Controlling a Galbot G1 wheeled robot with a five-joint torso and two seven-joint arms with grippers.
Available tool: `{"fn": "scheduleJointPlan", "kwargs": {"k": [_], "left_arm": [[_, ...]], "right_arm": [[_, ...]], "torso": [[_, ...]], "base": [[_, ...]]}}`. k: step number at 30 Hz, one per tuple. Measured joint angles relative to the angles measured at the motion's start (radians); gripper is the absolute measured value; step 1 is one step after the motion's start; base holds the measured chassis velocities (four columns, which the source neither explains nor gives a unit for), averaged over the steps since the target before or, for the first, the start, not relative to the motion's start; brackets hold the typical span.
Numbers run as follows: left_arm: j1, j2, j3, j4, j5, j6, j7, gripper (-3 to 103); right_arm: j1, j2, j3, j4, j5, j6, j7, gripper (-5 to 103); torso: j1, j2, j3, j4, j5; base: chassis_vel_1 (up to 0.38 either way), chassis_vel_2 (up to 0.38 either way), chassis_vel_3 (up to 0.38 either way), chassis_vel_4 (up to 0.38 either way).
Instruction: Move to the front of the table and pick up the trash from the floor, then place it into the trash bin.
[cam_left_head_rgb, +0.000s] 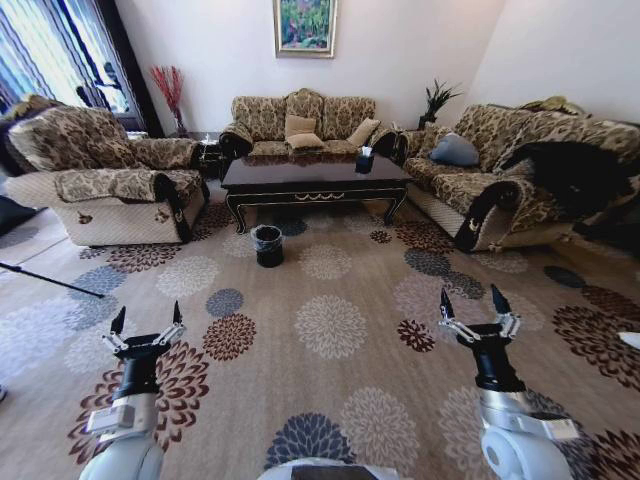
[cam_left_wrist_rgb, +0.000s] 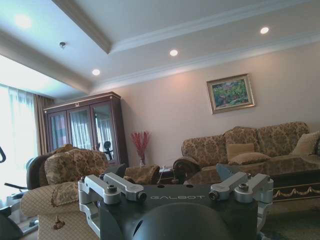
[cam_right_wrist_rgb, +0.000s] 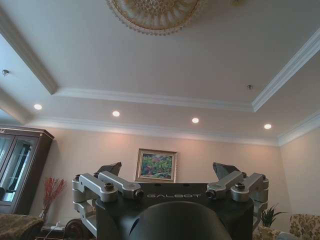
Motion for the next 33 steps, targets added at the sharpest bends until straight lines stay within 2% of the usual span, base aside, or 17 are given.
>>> {"fn": "scheduleJointPlan", "kwargs": {"k": [33], "left_arm": [[0.000, 0.000, 0.000, 0.000, 0.000, 0.000, 0.000, 100]], "right_arm": [[0.000, 0.000, 0.000, 0.000, 0.000, 0.000, 0.000, 100]], "torso": [[0.060, 0.144, 0.084, -0.0001, 0.0000]], "base": [[0.000, 0.000, 0.000, 0.000]]}}
